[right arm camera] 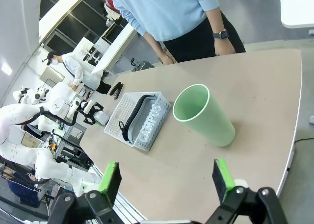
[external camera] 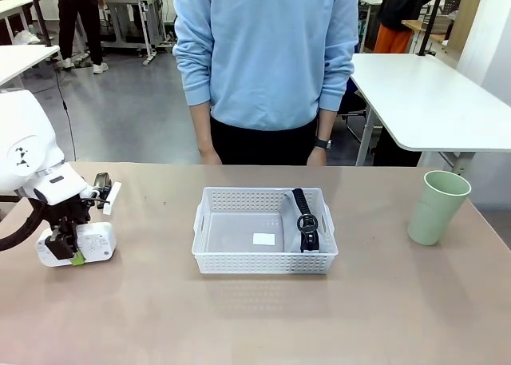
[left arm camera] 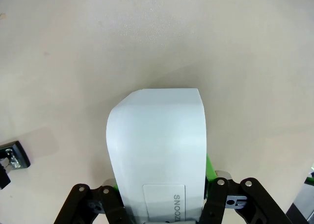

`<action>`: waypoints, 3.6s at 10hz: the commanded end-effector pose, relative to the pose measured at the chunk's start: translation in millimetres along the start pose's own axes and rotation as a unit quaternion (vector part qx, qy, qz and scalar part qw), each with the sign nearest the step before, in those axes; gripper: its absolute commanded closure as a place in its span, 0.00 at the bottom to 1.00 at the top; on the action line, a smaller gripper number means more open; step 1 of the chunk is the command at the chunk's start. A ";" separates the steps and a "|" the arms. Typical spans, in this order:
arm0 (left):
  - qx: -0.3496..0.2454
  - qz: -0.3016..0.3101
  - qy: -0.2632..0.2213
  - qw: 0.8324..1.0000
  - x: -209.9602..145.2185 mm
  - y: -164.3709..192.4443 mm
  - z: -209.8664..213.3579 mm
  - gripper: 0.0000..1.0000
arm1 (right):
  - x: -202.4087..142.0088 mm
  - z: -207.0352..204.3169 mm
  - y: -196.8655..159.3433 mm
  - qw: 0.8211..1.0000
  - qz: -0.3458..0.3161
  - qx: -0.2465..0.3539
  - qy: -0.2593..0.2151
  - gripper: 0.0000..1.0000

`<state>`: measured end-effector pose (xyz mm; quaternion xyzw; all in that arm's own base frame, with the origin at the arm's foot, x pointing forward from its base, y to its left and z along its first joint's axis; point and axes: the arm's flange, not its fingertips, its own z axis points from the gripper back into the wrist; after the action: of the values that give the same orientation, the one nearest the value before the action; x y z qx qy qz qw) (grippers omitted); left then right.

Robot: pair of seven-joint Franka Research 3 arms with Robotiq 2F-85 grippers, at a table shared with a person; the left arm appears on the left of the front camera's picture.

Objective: Efficiently arrange items inside the basket to fit them all.
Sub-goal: Pick up the Digital clock and place it inside the Organizing basket.

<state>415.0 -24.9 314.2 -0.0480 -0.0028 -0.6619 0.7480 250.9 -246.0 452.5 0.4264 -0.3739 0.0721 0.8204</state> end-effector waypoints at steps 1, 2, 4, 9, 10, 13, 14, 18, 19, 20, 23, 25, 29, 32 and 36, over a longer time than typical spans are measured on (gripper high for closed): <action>0.005 0.000 0.016 1.000 -2.5 2.8 -1.3 0.95 | 2.9 0.0 -0.6 1.000 0.012 0.006 -0.010 0.00; 0.002 -0.004 0.013 1.000 -3.1 2.3 0.4 1.00 | 2.9 0.0 -0.6 1.000 0.012 0.006 -0.010 0.00; 0.005 0.001 0.018 1.000 -3.8 1.1 1.6 1.00 | 2.9 0.0 -0.6 1.000 0.012 0.006 -0.010 0.00; 0.091 0.039 -0.064 0.993 -40.6 -83.2 137.7 1.00 | 2.9 0.0 -0.6 1.000 0.012 0.006 -0.010 0.00; 0.086 0.037 -0.074 0.993 -48.6 -105.4 168.9 1.00 | 2.9 0.0 -0.6 1.000 0.012 0.006 -0.010 0.00; 0.114 0.040 -0.108 0.987 -61.4 -119.2 207.2 1.00 | 2.9 0.0 -0.6 1.000 0.012 0.006 -0.010 0.00; 0.129 0.054 -0.135 0.981 -65.7 -116.1 209.5 1.00 | 2.9 0.0 -0.6 1.000 0.012 0.006 -0.010 0.00; 0.112 0.031 -0.097 0.988 -61.7 -130.9 212.3 1.00 | 2.9 0.0 -0.6 1.000 0.012 0.006 -0.010 0.00; 0.112 0.031 -0.097 0.988 -61.7 -130.9 212.3 1.00 | 2.9 0.0 -0.6 1.000 0.012 0.006 -0.010 0.00; 0.112 0.026 -0.107 0.988 -61.6 -129.7 210.6 0.46 | 2.9 0.0 -0.6 1.000 0.012 0.006 -0.010 0.00; 0.105 0.087 -0.088 0.987 49.3 -125.0 233.5 0.46 | 2.9 0.0 -0.6 1.000 0.012 0.006 -0.010 0.00; 0.105 0.038 -0.010 0.994 160.0 -103.6 237.3 0.46 | 2.9 0.0 -0.6 1.000 0.012 0.006 -0.010 0.00; 0.130 0.010 0.050 0.990 325.6 -97.6 183.0 0.46 | 2.9 0.0 -0.6 1.000 0.012 0.006 -0.010 0.00; 0.099 0.004 -0.013 0.995 346.7 -84.1 161.3 0.46 | 2.9 0.0 -0.6 1.000 0.012 0.006 -0.010 0.00; 0.100 -0.008 0.016 0.995 356.5 -82.9 148.1 0.46 | 2.9 0.0 -0.6 1.000 0.012 0.006 -0.010 0.00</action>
<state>384.2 -375.9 492.1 0.0389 -0.0537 -0.6660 0.7430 251.5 -246.1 453.3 0.4259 -0.3730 0.0725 0.8211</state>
